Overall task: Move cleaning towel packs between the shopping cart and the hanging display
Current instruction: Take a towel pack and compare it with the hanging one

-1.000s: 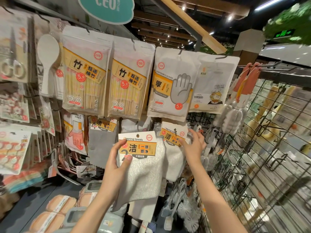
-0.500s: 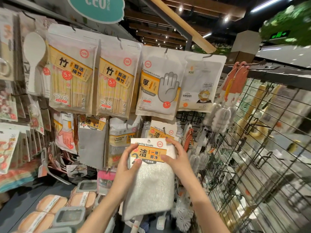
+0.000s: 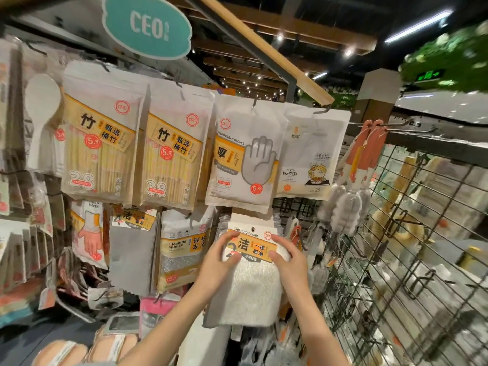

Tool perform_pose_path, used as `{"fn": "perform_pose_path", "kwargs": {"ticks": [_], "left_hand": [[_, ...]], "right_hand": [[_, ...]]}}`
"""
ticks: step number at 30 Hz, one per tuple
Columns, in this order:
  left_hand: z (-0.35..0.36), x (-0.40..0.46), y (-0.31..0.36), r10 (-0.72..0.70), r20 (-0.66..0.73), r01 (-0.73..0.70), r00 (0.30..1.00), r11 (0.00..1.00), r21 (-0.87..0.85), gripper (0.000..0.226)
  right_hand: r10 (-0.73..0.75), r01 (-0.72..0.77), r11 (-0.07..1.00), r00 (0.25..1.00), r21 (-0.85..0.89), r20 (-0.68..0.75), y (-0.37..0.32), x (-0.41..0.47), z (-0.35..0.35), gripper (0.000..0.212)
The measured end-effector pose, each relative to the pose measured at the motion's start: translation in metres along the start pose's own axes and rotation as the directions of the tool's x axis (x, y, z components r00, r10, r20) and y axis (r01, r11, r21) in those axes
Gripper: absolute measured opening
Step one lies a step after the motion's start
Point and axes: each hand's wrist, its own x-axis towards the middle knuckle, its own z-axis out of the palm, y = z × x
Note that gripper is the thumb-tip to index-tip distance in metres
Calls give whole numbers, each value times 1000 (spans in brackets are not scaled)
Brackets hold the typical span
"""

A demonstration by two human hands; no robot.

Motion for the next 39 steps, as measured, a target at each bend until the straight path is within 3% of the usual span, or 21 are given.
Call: {"fn": "perform_pose_path", "kwargs": {"ticks": [7, 19, 28, 34, 39], "left_hand": [[-3, 25, -27, -10, 24, 8, 1000, 998, 60, 53], [-5, 59, -53, 30, 56, -40, 998, 978, 202, 70], [-4, 73, -55, 32, 93, -50, 995, 978, 205, 75], [-6, 73, -50, 25, 142, -68, 990, 948, 312, 76], [-12, 56, -42, -89, -4, 81, 996, 885, 459, 75]], "right_hand": [[66, -66, 998, 997, -21, -28, 20, 12, 16, 41], [65, -84, 971, 994, -223, -90, 31, 47, 28, 48], [100, -112, 939, 994, -326, -54, 25, 51, 27, 53], [112, -80, 930, 991, -359, 70, 14, 38, 16, 54], [95, -63, 934, 993, -352, 76, 7, 20, 5, 49]]}}
